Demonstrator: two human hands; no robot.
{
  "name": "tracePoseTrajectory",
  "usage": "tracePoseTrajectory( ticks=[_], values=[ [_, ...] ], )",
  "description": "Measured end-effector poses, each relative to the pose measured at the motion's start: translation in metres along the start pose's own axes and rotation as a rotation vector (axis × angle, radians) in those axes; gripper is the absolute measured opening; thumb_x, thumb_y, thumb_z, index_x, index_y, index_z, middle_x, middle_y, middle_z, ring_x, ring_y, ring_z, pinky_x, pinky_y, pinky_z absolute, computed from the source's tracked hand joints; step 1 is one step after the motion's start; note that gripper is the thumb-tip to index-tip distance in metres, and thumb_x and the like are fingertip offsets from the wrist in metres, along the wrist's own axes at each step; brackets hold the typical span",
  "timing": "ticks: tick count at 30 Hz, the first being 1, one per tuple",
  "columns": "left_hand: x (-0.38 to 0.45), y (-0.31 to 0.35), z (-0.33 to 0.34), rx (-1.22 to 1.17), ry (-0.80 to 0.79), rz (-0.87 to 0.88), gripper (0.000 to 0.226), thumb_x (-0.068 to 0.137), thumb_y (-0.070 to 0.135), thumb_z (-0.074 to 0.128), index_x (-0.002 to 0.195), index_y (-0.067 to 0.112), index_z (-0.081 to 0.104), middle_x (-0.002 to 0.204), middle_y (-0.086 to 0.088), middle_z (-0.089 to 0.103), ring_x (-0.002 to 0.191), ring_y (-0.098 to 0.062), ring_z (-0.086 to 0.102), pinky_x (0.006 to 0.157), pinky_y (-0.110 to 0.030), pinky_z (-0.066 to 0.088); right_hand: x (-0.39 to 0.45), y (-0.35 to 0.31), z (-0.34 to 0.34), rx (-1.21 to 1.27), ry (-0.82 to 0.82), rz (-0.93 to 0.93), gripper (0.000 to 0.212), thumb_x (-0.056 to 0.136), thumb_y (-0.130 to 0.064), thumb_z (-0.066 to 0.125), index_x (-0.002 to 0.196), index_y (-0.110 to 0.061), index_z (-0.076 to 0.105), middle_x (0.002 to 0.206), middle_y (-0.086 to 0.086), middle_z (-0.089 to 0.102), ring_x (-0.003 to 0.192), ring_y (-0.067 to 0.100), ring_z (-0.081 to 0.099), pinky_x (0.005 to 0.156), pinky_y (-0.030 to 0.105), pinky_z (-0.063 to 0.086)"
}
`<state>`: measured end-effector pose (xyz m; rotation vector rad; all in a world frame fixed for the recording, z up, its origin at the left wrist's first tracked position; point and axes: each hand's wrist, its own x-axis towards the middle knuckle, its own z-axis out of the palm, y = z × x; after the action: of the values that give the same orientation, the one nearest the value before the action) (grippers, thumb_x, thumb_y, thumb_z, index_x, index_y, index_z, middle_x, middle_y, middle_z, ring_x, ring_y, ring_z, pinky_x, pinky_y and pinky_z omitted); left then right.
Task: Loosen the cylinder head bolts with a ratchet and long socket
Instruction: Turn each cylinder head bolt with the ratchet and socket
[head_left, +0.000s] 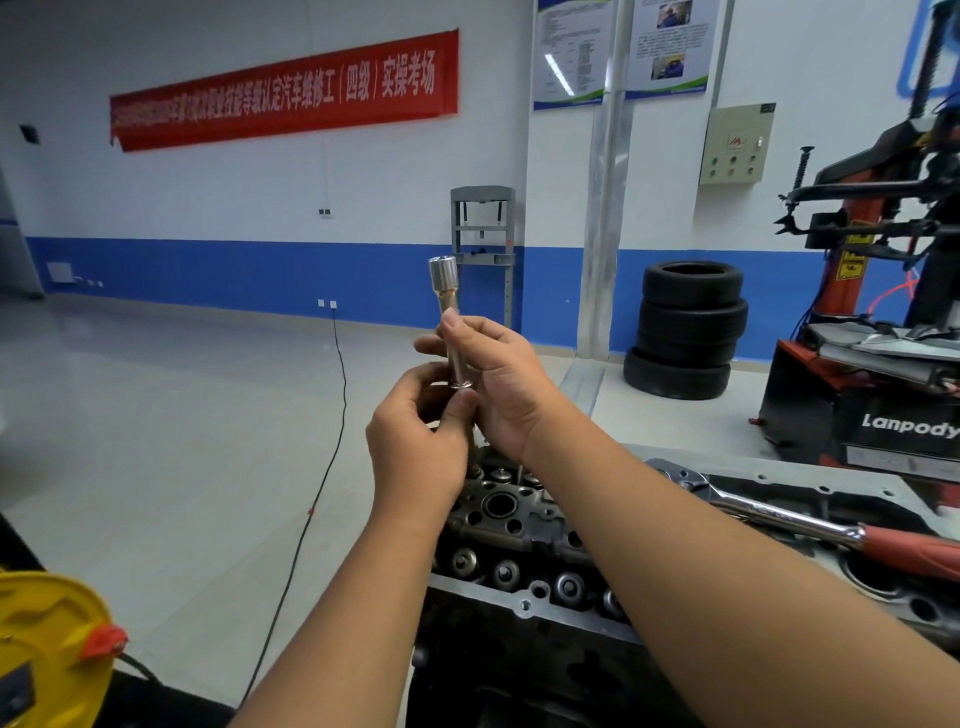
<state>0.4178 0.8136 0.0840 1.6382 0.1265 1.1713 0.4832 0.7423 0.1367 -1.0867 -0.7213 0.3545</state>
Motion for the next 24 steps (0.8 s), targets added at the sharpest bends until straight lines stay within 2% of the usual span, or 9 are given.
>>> tracePoseTrajectory(
  ticks=[2, 4, 8, 11, 14, 16, 19, 22, 24],
  values=[
    [-0.001, 0.002, -0.001, 0.015, 0.01, 0.03, 0.039, 0.092, 0.011, 0.079, 0.097, 0.048, 0.066, 0.086, 0.02, 0.076, 0.083, 0.0, 0.073, 0.072, -0.014, 0.058, 0.0, 0.0, -0.001, 0.02, 0.008, 0.001, 0.031, 0.081, -0.038, 0.08, 0.095, -0.013, 0.07, 0.105, 0.009, 0.077, 0.09, 0.025, 0.066, 0.099, 0.064, 0.051],
    [-0.002, 0.004, -0.001, 0.009, 0.012, 0.045, 0.033, 0.096, 0.014, 0.075, 0.099, 0.046, 0.068, 0.087, 0.022, 0.076, 0.084, -0.001, 0.074, 0.07, -0.012, 0.057, 0.0, 0.0, -0.003, 0.018, 0.005, 0.003, 0.032, 0.081, -0.042, 0.076, 0.092, -0.012, 0.073, 0.107, 0.008, 0.076, 0.09, 0.026, 0.065, 0.096, 0.065, 0.053],
    [-0.004, 0.005, 0.001, -0.005, -0.03, 0.034, 0.032, 0.105, 0.009, 0.059, 0.111, 0.038, 0.073, 0.095, 0.017, 0.076, 0.093, -0.003, 0.073, 0.084, -0.022, 0.058, 0.0, -0.001, -0.001, -0.061, 0.0, 0.012, 0.041, 0.097, -0.05, 0.061, 0.087, -0.014, 0.078, 0.106, 0.008, 0.076, 0.083, 0.02, 0.067, 0.077, 0.043, 0.059],
    [-0.005, 0.005, 0.002, 0.104, 0.021, 0.102, 0.028, 0.1, 0.002, 0.064, 0.12, 0.02, 0.075, 0.096, 0.019, 0.072, 0.09, 0.007, 0.069, 0.079, -0.005, 0.049, -0.001, -0.002, 0.0, -0.064, -0.003, 0.037, 0.038, 0.098, -0.051, 0.062, 0.091, -0.016, 0.077, 0.108, 0.006, 0.078, 0.084, 0.015, 0.071, 0.078, 0.037, 0.057],
    [-0.009, 0.009, 0.007, 0.242, 0.098, 0.193, 0.024, 0.092, 0.001, 0.075, 0.111, 0.015, 0.075, 0.09, 0.015, 0.068, 0.079, -0.005, 0.068, 0.075, 0.0, 0.044, -0.002, -0.004, -0.001, 0.016, -0.013, 0.018, 0.026, 0.091, -0.04, 0.075, 0.093, -0.015, 0.069, 0.108, 0.01, 0.077, 0.074, 0.016, 0.07, 0.07, 0.038, 0.058],
    [-0.011, 0.012, 0.01, 0.268, 0.11, 0.228, 0.023, 0.091, 0.002, 0.077, 0.109, 0.015, 0.074, 0.092, 0.012, 0.069, 0.083, -0.012, 0.068, 0.077, 0.0, 0.043, -0.002, -0.005, -0.002, 0.024, -0.003, 0.006, 0.028, 0.085, -0.039, 0.077, 0.091, -0.014, 0.066, 0.107, 0.011, 0.077, 0.074, 0.018, 0.068, 0.072, 0.041, 0.058],
    [-0.011, 0.012, 0.011, 0.242, 0.094, 0.227, 0.016, 0.098, 0.007, 0.069, 0.109, 0.017, 0.073, 0.095, 0.009, 0.073, 0.083, -0.009, 0.067, 0.076, -0.005, 0.045, -0.003, -0.004, -0.002, 0.002, 0.003, -0.005, 0.038, 0.08, -0.048, 0.073, 0.088, -0.012, 0.071, 0.11, 0.01, 0.077, 0.087, 0.025, 0.067, 0.074, 0.044, 0.06],
    [-0.011, 0.01, 0.013, 0.198, 0.025, 0.16, 0.021, 0.103, 0.005, 0.056, 0.11, 0.019, 0.071, 0.084, 0.01, 0.068, 0.074, -0.003, 0.063, 0.065, -0.009, 0.043, -0.003, -0.003, -0.002, -0.042, 0.003, 0.003, 0.044, 0.091, -0.055, 0.062, 0.086, -0.014, 0.076, 0.108, 0.007, 0.078, 0.094, 0.025, 0.068, 0.081, 0.041, 0.06],
    [-0.01, 0.01, 0.012, 0.187, 0.024, 0.127, 0.024, 0.102, 0.001, 0.056, 0.109, 0.02, 0.071, 0.084, 0.014, 0.067, 0.076, 0.0, 0.063, 0.067, -0.006, 0.044, -0.002, -0.003, -0.001, -0.045, 0.01, 0.018, 0.041, 0.096, -0.054, 0.06, 0.09, -0.016, 0.076, 0.108, 0.007, 0.079, 0.093, 0.021, 0.07, 0.083, 0.039, 0.059]
  ],
)
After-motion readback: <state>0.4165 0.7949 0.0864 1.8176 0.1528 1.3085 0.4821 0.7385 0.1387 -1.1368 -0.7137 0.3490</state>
